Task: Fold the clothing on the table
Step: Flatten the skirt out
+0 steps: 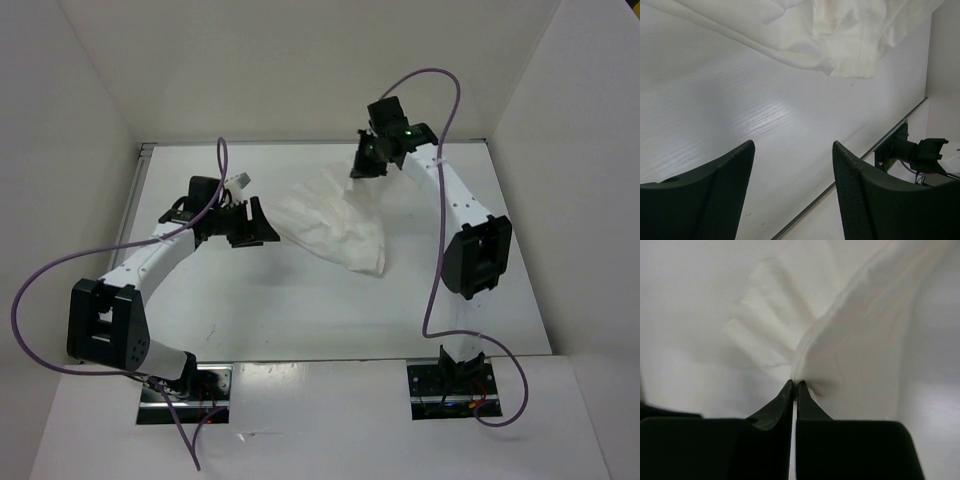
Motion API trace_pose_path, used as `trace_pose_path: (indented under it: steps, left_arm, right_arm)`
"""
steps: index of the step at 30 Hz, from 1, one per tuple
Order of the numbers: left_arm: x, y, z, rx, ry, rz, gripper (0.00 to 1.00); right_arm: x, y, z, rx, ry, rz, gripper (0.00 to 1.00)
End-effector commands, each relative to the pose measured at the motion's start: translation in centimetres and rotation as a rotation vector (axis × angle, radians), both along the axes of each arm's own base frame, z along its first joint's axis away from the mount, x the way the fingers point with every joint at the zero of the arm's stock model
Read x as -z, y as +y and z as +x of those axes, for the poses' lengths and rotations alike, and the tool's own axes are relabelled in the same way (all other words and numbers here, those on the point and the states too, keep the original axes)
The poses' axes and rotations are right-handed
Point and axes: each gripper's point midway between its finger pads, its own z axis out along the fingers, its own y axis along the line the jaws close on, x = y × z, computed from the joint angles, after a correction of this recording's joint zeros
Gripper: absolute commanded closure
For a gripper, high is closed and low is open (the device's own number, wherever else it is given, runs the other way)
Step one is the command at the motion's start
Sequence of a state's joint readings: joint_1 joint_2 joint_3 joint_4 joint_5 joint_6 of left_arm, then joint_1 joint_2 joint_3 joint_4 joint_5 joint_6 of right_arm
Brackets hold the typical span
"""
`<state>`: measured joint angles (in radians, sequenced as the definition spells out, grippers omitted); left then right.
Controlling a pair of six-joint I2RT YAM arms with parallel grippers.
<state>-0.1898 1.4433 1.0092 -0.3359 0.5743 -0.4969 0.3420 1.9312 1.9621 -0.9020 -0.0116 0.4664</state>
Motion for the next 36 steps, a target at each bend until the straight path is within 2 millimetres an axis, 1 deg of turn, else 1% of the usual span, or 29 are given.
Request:
trace_pose_path:
  steps: [1,2,3,4,6,7,8,9,10,11,12,13,14,15,16,17,18,19,20,21,23,25,26,28,29,30,31,32,36]
  left_arm:
    - [-1.3,0.4,0.1,0.006,-0.065,-0.01,0.29]
    - [-1.0,0.4,-0.1,0.001,-0.05,-0.013,0.29]
    - [-1.0,0.4,-0.1,0.001,-0.05,-0.013,0.29]
    - [-1.3,0.4,-0.2,0.001,-0.059,-0.015,0.29]
    - [-1.1,0.6,-0.2,-0.002,-0.056,-0.021,0.29]
    - [-1.0,0.7,-0.4,-0.002,-0.056,-0.021,0.29]
    - [-1.0,0.7,-0.4,-0.002,-0.056,-0.021,0.29]
    - [-1.3,0.5,-0.3,-0.001,-0.058,-0.033,0.29]
    - [-0.9,0.5,-0.5,-0.001,-0.049,-0.031,0.29]
    - [-0.9,0.5,-0.5,-0.001,-0.049,-0.031,0.29]
    - [-1.0,0.4,-0.7,0.006,-0.048,-0.039,0.29]
    - [-1.1,0.4,-0.5,0.007,-0.057,-0.04,0.29]
    - [-0.8,0.4,-0.7,0.006,-0.048,-0.039,0.28]
    - [-0.8,0.4,-0.7,0.006,-0.048,-0.039,0.28]
    - [-0.9,0.3,-0.8,0.013,-0.047,-0.045,0.28]
    - [-0.9,0.3,-0.8,0.013,-0.047,-0.046,0.28]
    - [-1.1,0.2,-0.7,0.02,-0.056,-0.055,0.28]
    - [-1.2,0.1,-0.8,0.028,-0.054,-0.062,0.28]
    - [-1.2,0.0,-0.9,0.034,-0.053,-0.069,0.28]
    - [-1.0,-0.1,-0.7,0.034,-0.053,-0.069,0.28]
    - [-0.7,-0.4,-0.5,0.05,-0.031,-0.082,0.28]
    - [-0.9,-1.6,-0.4,0.083,-0.026,-0.082,0.28]
    - [-1.1,-2.7,0.0,0.112,-0.03,-0.084,0.28]
    - [-1.0,-3.8,0.5,0.137,-0.03,-0.084,0.28]
    - [0.2,-4.3,0.8,0.146,0.005,-0.078,0.28]
    - [0.7,-4.6,0.9,0.155,0.034,-0.072,0.29]
    - [0.5,-5.3,1.5,0.163,0.024,-0.066,0.29]
    - [2.1,-5.4,1.8,0.161,0.07,-0.056,0.32]
    - [4.6,-6.8,2.2,0.177,0.162,-0.044,0.39]
  right_arm:
    - [-10.0,8.1,-0.4,-0.342,-0.208,0.356,1.0]
    - [-13.8,8.7,0.3,-0.38,-0.333,0.426,1.0]
    - [-16.3,8.6,-0.9,-0.4,-0.374,0.494,1.0]
    - [-18.3,8.1,-1.8,-0.464,-0.401,0.567,1.0]
    - [-21.7,6.9,-3.2,-0.499,-0.5,0.632,1.0]
    - [-22.4,6.2,-3.8,-0.494,-0.51,0.658,1.0]
    - [-21.8,5.0,-3.7,-0.487,-0.516,0.668,1.0]
    - [-22.8,4.0,-4.9,-0.487,-0.549,0.674,1.0]
    - [-22.5,3.2,-5.3,-0.469,-0.536,0.696,1.0]
    - [-19.3,1.7,-5.0,-0.423,-0.465,0.71,1.0]
    - [-18.2,0.7,-5.0,-0.39,-0.449,0.714,1.0]
    - [-17.4,-0.2,-5.8,-0.366,-0.427,0.713,1.0]
    - [-13.3,-2.0,-5.6,-0.295,-0.344,0.703,1.0]
    - [-10.5,-3.1,-6.1,-0.229,-0.259,0.689,1.0]
    - [-8.5,-4.3,-6.8,-0.193,-0.226,0.654,1.0]
    - [-5.4,-5.7,-7.1,-0.124,-0.152,0.631,1.0]
    - [0.3,-9.0,-8.5,0.065,0.0,0.559,1.0]
    - [3.0,-10.8,-9.5,0.15,0.07,0.504,1.0]
    - [6.4,-12.5,-11.3,0.22,0.157,0.444,1.0]
    - [8.4,-15.0,-12.4,0.308,0.204,0.396,1.0]
    - [10.0,-16.1,-14.8,0.381,0.242,0.379,1.0]
    - [9.9,-17.2,-15.1,0.434,0.215,0.339,1.0]
    - [9.6,-17.4,-15.1,0.439,0.201,0.33,1.0]
    - [9.2,-17.2,-15.1,0.439,0.193,0.342,1.0]
    - [8.8,-17.3,-14.8,0.438,0.182,0.341,1.0]
    - [8.8,-16.8,-14.8,0.424,0.184,0.34,1.0]
    - [8.5,-16.5,-14.6,0.41,0.176,0.331,1.0]
    - [8.6,-16.2,-14.8,0.402,0.186,0.33,1.0]
    - [8.0,-15.7,-15.2,0.38,0.179,0.315,1.0]
